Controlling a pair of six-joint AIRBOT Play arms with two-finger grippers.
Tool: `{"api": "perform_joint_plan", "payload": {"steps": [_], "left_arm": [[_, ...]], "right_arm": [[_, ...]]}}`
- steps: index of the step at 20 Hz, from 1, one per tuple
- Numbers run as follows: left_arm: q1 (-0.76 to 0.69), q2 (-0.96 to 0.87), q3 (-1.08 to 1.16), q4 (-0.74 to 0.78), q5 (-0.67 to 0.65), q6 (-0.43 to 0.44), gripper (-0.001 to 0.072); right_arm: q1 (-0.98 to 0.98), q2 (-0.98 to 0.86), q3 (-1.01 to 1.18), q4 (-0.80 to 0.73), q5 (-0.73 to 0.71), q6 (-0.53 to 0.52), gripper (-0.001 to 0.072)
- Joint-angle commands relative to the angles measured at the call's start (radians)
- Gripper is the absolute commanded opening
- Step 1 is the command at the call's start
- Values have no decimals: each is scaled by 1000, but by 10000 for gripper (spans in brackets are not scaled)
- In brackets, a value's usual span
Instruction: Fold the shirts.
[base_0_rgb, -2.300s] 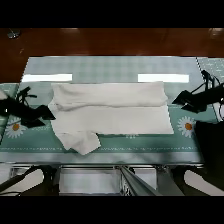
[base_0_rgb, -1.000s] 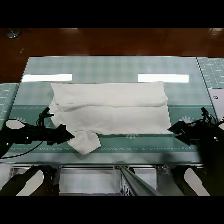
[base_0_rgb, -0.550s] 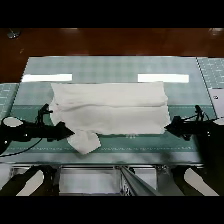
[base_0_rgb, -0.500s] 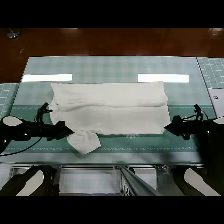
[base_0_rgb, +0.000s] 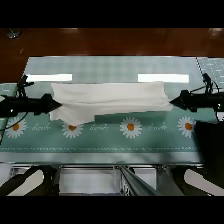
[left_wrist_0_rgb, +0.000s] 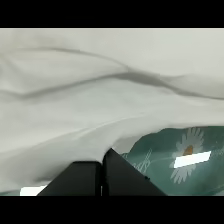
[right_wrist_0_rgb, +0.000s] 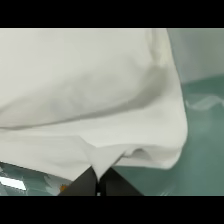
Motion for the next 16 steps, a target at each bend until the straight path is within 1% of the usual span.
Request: {"api": "perform_joint_plan", "payload": {"steps": [1,4,7,8,9,10,11,12,13,15,16], "left_arm": [[-23,-225,216,6,39,-15,16],[-42,-448,449,7,-36,-35,16],[-47,-605,608,6,-129,-83,15],[-48,-637,639,7,-159,-84,46],[-48,-654,657,7,-182,-87,317],[-42,-660,673,18,-204,-88,718],[-27,-659,695,55,-230,-104,703],[-5,-657,720,107,-266,-140,703],[19,-651,736,148,-290,-171,703],[58,-625,737,165,-288,-179,703],[65,-612,737,165,-272,-175,702]], "right_arm": [[90,-167,211,-4,-99,61,20],[124,-337,365,-3,-99,109,19],[131,-443,440,6,-98,157,20],[131,-462,454,18,-94,148,89],[130,-472,468,19,-71,147,512],[118,-470,490,2,-32,118,617],[94,-460,509,-35,7,121,617],[66,-446,510,-80,23,137,616],[39,-439,510,-146,38,179,615],[12,-449,492,-266,73,281,614],[16,-462,473,-262,74,292,614]]}}
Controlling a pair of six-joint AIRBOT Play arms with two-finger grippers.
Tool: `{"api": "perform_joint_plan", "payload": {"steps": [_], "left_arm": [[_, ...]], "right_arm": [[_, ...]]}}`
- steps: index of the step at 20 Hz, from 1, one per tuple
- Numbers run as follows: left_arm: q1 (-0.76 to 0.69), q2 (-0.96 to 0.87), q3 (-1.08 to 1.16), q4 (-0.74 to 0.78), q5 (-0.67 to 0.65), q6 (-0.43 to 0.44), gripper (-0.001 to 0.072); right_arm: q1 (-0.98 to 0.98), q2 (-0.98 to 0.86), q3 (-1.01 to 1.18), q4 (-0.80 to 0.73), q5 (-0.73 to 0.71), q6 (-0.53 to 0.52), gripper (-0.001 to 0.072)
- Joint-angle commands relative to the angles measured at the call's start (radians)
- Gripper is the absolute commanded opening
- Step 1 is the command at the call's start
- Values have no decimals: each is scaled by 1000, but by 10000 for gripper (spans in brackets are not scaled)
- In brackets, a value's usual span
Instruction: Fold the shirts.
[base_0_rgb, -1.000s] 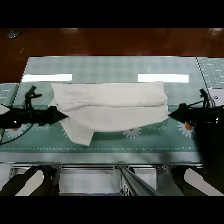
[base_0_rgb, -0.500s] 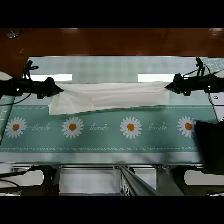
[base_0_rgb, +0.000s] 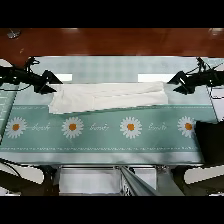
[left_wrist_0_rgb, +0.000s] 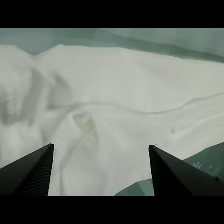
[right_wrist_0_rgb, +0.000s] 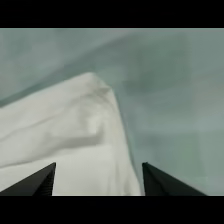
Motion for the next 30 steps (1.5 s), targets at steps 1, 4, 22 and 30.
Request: {"api": "perform_joint_plan", "payload": {"steps": [1,4,22,30], "left_arm": [[37,25,28,43,-8,-21,703],[6,51,28,18,38,-5,703],[-758,70,29,56,303,-18,14],[-1151,-79,31,23,340,-85,15]], "right_arm": [[-12,-34,-28,-80,50,82,614],[69,-84,-33,-3,65,45,613],[447,859,-286,-208,93,188,20],[573,893,-283,-209,-62,271,20]]}}
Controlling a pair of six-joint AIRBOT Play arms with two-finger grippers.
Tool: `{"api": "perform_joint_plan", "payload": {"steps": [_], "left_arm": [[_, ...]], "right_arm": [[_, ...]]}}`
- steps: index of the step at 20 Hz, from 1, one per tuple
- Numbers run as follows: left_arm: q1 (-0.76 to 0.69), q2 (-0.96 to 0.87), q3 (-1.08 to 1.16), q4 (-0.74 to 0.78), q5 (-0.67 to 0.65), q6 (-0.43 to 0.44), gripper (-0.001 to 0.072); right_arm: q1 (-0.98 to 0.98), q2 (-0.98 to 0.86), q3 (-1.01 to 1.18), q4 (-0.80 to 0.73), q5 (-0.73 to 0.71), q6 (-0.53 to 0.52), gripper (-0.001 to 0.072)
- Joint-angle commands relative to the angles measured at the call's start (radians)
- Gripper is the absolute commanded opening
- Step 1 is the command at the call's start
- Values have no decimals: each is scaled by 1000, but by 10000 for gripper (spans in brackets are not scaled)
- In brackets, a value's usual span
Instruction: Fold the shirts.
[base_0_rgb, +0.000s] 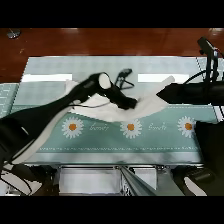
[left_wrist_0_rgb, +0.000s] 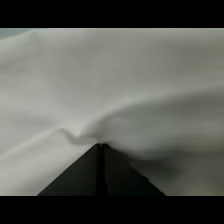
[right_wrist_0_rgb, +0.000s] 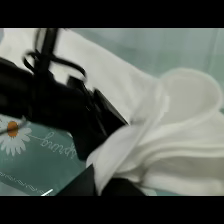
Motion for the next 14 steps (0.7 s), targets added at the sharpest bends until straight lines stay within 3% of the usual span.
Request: {"api": "perform_joint_plan", "payload": {"steps": [1,4,9,14], "left_arm": [[-133,-55,3,-34,-33,-14,16],[-44,-33,61,-31,-83,-6,15],[431,125,102,-32,-156,-45,15],[879,408,77,-32,-238,9,16]], "right_arm": [[26,12,-2,-6,-94,35,20],[27,5,-2,-2,-84,35,20],[67,-44,31,35,-102,29,20],[304,-415,306,42,-171,-4,20]]}}
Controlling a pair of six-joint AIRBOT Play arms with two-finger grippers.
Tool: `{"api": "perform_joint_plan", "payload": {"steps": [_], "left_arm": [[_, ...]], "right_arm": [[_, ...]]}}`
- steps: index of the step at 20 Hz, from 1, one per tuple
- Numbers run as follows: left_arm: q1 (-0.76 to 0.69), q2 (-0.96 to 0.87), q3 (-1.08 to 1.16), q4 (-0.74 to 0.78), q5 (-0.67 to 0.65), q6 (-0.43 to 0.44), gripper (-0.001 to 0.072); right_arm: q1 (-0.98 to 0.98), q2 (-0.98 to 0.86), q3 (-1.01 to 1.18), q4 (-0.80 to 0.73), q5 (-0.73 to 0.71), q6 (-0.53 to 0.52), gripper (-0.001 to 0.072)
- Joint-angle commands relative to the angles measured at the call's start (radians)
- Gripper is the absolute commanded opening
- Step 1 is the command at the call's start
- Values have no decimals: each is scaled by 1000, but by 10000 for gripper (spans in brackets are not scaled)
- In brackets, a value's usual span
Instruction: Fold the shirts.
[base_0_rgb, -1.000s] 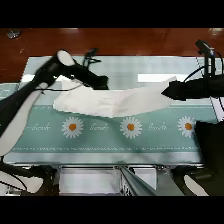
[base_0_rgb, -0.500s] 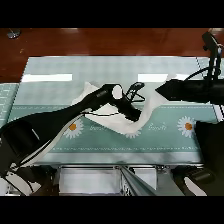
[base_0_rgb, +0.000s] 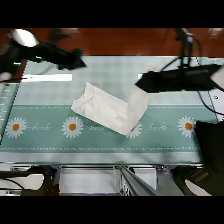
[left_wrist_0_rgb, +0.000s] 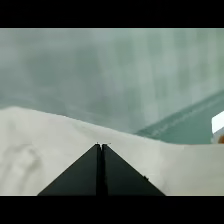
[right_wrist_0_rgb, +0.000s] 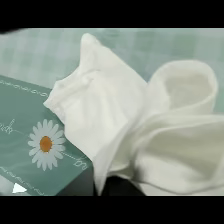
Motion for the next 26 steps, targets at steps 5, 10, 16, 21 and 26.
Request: {"api": "perform_joint_plan", "payload": {"steps": [5,10,16,21,26], "left_arm": [[369,557,-298,-3,14,87,17],[248,729,-645,-26,146,86,17],[217,688,-704,-8,140,87,17],[217,685,-704,80,137,87,17],[172,663,-704,80,137,87,17]], "right_arm": [[234,-648,476,75,-39,-28,20],[267,-929,656,238,-20,-44,629],[-14,-659,707,-145,492,-58,623],[-122,-11,-142,-604,164,338,622],[-82,153,-848,240,-552,295,606]]}}
